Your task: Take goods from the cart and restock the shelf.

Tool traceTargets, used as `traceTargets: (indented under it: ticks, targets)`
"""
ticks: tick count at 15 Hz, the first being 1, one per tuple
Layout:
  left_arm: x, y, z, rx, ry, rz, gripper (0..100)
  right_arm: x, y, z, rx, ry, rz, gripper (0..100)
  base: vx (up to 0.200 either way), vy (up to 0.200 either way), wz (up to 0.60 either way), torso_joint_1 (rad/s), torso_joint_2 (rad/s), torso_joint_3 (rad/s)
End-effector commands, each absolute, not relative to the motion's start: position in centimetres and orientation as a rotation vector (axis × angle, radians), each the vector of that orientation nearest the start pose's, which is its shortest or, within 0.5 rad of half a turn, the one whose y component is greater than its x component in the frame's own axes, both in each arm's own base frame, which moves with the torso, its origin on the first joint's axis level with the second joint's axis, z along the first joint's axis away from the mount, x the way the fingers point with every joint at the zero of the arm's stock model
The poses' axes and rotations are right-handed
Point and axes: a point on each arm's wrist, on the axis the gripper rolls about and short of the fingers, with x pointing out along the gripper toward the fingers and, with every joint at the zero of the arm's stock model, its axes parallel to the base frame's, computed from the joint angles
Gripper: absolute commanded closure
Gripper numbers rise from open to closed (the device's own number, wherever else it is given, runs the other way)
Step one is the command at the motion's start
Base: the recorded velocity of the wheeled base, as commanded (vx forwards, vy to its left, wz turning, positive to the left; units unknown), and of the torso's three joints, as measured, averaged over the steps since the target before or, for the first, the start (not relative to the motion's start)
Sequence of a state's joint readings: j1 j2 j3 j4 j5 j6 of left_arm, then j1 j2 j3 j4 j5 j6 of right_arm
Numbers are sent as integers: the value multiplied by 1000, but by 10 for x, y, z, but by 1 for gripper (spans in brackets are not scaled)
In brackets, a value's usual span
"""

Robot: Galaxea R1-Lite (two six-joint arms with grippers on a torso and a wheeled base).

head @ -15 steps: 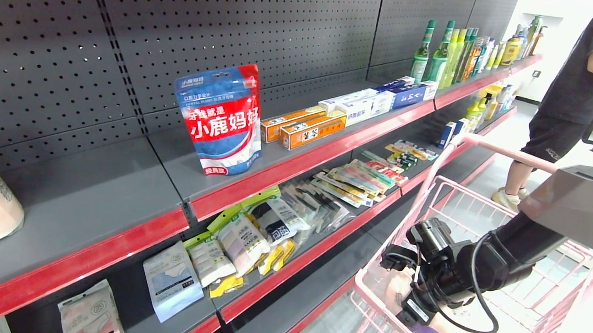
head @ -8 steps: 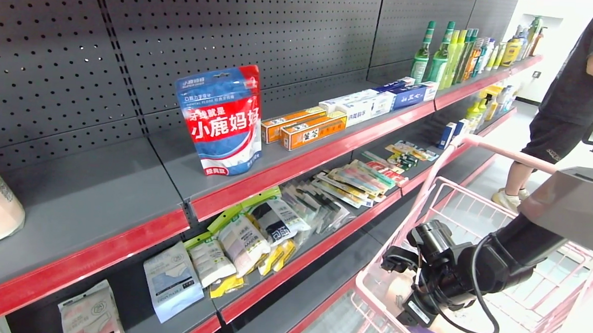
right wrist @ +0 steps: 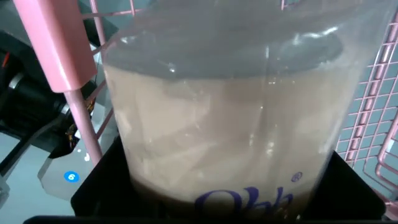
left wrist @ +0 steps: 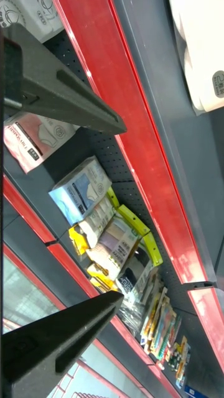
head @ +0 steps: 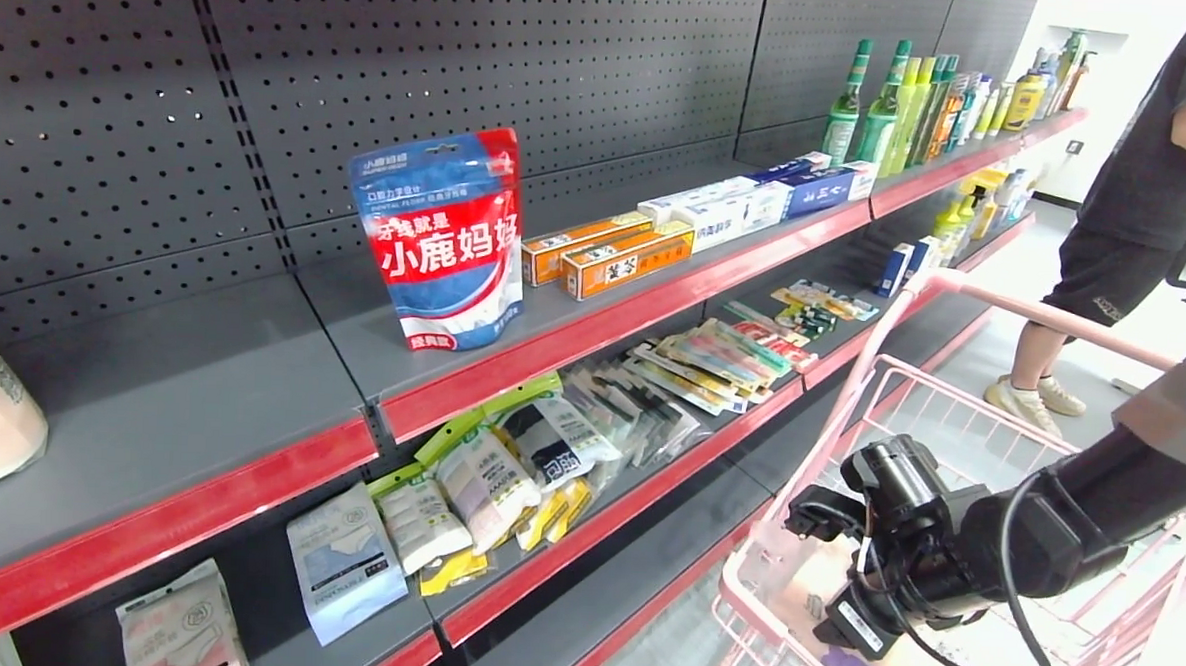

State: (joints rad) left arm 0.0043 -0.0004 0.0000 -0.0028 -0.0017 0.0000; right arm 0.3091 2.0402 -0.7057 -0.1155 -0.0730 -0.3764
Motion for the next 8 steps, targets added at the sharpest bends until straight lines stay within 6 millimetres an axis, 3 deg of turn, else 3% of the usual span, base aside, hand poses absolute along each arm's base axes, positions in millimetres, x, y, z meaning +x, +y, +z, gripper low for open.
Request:
traceTargets:
  ticks: [1,8]
  targets:
    - [-23,0,76,0,-3,3,0,269,85,27,-556,1129,424,100,0,0,0,0,0,0]
    - [-23,0,76,0,-3,3,0,266,75,53,-540,1051,368,100,0,0,0,0,0,0]
